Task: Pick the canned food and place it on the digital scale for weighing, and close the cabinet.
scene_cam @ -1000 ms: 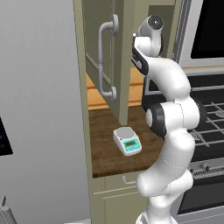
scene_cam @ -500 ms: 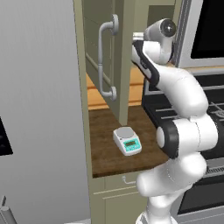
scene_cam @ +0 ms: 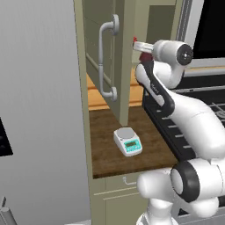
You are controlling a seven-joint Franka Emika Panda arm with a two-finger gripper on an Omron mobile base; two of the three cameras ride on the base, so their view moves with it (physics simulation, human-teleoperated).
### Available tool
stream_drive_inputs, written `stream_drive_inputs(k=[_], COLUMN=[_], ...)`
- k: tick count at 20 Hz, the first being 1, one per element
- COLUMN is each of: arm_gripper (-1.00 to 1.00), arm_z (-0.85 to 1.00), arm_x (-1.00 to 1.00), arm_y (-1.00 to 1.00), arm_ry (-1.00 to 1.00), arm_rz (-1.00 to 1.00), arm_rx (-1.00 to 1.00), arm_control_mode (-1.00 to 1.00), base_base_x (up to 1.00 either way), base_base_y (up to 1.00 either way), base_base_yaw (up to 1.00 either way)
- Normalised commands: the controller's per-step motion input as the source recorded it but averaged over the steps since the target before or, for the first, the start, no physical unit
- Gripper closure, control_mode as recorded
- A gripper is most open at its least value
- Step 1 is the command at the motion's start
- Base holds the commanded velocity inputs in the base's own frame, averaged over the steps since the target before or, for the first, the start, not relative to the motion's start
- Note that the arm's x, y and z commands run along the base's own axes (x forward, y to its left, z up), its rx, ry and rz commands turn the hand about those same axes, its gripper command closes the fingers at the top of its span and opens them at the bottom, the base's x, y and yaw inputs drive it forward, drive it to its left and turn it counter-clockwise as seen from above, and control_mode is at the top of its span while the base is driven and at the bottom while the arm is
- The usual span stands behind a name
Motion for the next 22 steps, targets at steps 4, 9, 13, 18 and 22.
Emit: stream_drive_inputs(k=[4, 9, 13, 18, 22], arm_gripper=[1.0, 1.0, 1.0, 1.0, 1.0], arm_z=[0.06, -0.02, -0.11, -0.39, -0.68], arm_x=[-1.0, -1.0, -1.0, -0.8, -0.18], arm_y=[-0.03, -0.1, -0.19, -0.14, 0.0], arm_ry=[-0.03, -0.04, -0.06, -0.14, -0.06], arm_rz=[0.26, 0.36, 0.44, 0.45, 0.39], arm_rx=[-0.01, -0.05, -0.1, -0.16, -0.23], arm_control_mode=[-1.0, -1.0, -1.0, -1.0, -1.0], base_base_x=[0.0, 0.0, 0.0, 0.0, 0.0], base_base_y=[0.0, 0.0, 0.0, 0.0, 0.0], base_base_yaw=[0.0, 0.0, 0.0, 0.0, 0.0])
